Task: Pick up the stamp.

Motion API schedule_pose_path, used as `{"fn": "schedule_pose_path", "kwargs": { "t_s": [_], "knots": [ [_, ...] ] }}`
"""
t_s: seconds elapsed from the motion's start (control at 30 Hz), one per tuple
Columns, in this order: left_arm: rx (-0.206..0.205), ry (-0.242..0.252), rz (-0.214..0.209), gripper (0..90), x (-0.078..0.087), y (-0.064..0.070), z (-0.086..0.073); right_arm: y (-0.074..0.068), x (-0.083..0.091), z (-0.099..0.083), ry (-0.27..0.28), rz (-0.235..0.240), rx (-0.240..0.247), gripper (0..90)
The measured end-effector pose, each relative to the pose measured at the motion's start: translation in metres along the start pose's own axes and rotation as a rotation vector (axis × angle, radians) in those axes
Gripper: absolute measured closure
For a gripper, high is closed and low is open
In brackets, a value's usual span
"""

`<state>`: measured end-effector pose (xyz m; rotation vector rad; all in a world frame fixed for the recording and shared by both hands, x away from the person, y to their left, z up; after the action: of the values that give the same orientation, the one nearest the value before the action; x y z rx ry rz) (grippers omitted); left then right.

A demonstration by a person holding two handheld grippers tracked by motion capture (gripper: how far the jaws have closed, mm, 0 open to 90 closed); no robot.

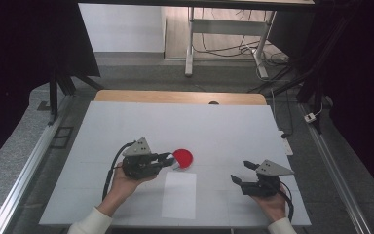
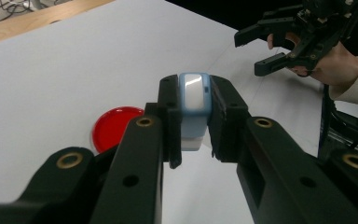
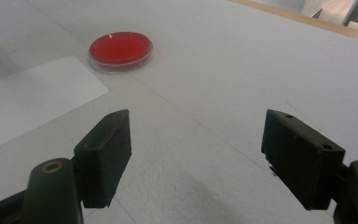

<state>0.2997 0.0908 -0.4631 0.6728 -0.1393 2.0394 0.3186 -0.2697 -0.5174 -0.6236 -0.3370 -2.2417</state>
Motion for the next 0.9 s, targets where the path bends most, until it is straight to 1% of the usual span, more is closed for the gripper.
{"fn": "schedule_pose_path", "kwargs": {
  "t_s": [0.17,0.3,0.37,0.5,0.53,0.63,0.9],
  "knots": [
    [-0.006,-0.018,-0.016,75.7,-0.011,0.004,0.001,0.000,0.000,0.000,-0.003,0.003,-0.002,23.6],
    [-0.003,-0.020,-0.025,75.7,-0.016,0.006,0.002,0.000,0.000,0.000,0.000,0.002,-0.001,23.7],
    [-0.010,-0.025,-0.030,75.7,-0.018,0.008,0.002,0.000,0.001,0.000,-0.001,0.002,0.000,23.7],
    [-0.008,-0.027,-0.043,75.7,-0.020,0.011,0.001,0.000,0.003,0.000,0.009,-0.001,0.001,24.0],
    [-0.005,-0.027,-0.046,75.6,-0.020,0.011,0.000,0.000,0.004,-0.001,0.009,-0.006,0.001,24.0],
    [-0.002,-0.029,-0.050,75.7,-0.020,0.012,-0.001,-0.001,0.004,-0.001,0.009,0.000,0.002,24.0],
    [0.003,-0.025,-0.066,75.7,-0.022,0.014,0.000,-0.001,0.004,-0.001,0.007,-0.002,0.000,24.0]
  ]
}}
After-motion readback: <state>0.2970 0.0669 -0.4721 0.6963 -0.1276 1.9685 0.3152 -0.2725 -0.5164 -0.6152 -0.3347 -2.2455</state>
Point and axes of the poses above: each handheld gripper's, and its own axes: x roughly backward along the jaws, z roughly out of its top, y roughly to its right, the point moved 3 cm from there along -x, roughly forward along the jaws, and after that the axes turned 4 degrees about -y, right-handed, at the moved point
